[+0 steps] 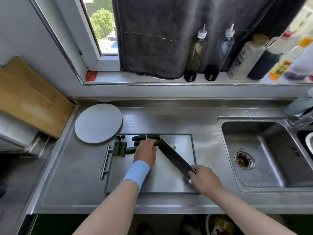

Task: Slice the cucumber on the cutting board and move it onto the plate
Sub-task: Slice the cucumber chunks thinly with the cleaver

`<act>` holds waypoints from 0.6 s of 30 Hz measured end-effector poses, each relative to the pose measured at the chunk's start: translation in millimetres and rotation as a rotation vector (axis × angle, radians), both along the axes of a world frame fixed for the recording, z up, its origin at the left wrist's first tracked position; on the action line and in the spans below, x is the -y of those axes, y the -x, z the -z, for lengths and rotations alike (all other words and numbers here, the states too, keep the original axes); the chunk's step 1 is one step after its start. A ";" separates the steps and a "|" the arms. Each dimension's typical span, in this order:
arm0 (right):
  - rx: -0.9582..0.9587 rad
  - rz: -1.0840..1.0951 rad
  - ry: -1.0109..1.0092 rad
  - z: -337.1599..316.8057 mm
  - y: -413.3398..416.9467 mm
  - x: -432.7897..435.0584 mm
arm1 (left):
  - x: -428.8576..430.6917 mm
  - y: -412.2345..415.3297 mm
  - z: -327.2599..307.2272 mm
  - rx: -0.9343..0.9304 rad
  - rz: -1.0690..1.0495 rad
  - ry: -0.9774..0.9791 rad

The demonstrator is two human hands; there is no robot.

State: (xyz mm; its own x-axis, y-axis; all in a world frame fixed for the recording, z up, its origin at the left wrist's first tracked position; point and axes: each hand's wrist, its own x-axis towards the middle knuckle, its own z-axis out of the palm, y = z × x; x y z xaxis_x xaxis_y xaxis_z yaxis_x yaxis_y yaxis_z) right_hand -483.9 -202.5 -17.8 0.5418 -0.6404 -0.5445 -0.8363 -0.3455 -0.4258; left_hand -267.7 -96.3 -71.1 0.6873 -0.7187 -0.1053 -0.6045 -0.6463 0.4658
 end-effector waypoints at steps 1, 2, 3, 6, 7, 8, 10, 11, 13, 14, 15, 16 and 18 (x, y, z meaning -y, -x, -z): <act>0.001 0.004 -0.001 -0.1 0.8 2.2 | 5.9 -1.9 -0.1 0.020 0.033 -0.043; 0.004 0.007 -0.001 -0.3 1.3 4.5 | 11.0 -4.0 0.8 0.043 0.071 -0.096; 0.007 0.008 -0.002 -0.6 2.0 6.5 | 14.8 -5.8 2.1 0.068 0.110 -0.150; 0.015 0.025 -0.020 -0.9 5.3 13.0 | 21.7 -10.1 6.0 0.160 0.186 -0.263; 0.021 0.037 -0.027 -0.7 7.4 15.4 | 23.4 -10.7 6.8 0.190 0.194 -0.285; 0.028 0.047 -0.031 -0.3 9.6 17.7 | 25.4 -11.0 7.0 0.210 0.196 -0.311; 0.052 0.069 -0.042 0.1 13.3 21.9 | 29.1 -11.4 5.1 0.230 0.191 -0.366; 0.074 0.083 -0.052 -0.4 14.2 23.4 | 30.1 -11.4 3.7 0.246 0.194 -0.396; 0.123 0.110 -0.071 -1.9 12.5 25.6 | 27.3 -10.7 2.0 0.287 0.210 -0.445; 0.140 0.111 -0.076 -2.7 10.4 25.9 | 23.5 -9.4 1.9 0.297 0.212 -0.453; 0.147 0.098 -0.077 -3.3 7.6 25.6 | 17.9 -7.3 1.8 0.296 0.206 -0.453; 0.144 0.074 -0.073 -3.4 4.4 24.4 | 11.2 -4.5 2.2 0.288 0.192 -0.453; 0.120 0.009 -0.052 -2.5 -2.1 19.2 | -3.9 2.2 2.2 0.265 0.145 -0.448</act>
State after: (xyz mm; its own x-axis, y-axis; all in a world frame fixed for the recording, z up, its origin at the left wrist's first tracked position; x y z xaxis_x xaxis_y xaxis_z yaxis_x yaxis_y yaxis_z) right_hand -481.8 -221.7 -15.3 0.5992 -0.6178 -0.5092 -0.7814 -0.3129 -0.5400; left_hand -270.0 -92.4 -73.3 0.6289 -0.7327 -0.2599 -0.7616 -0.6478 -0.0166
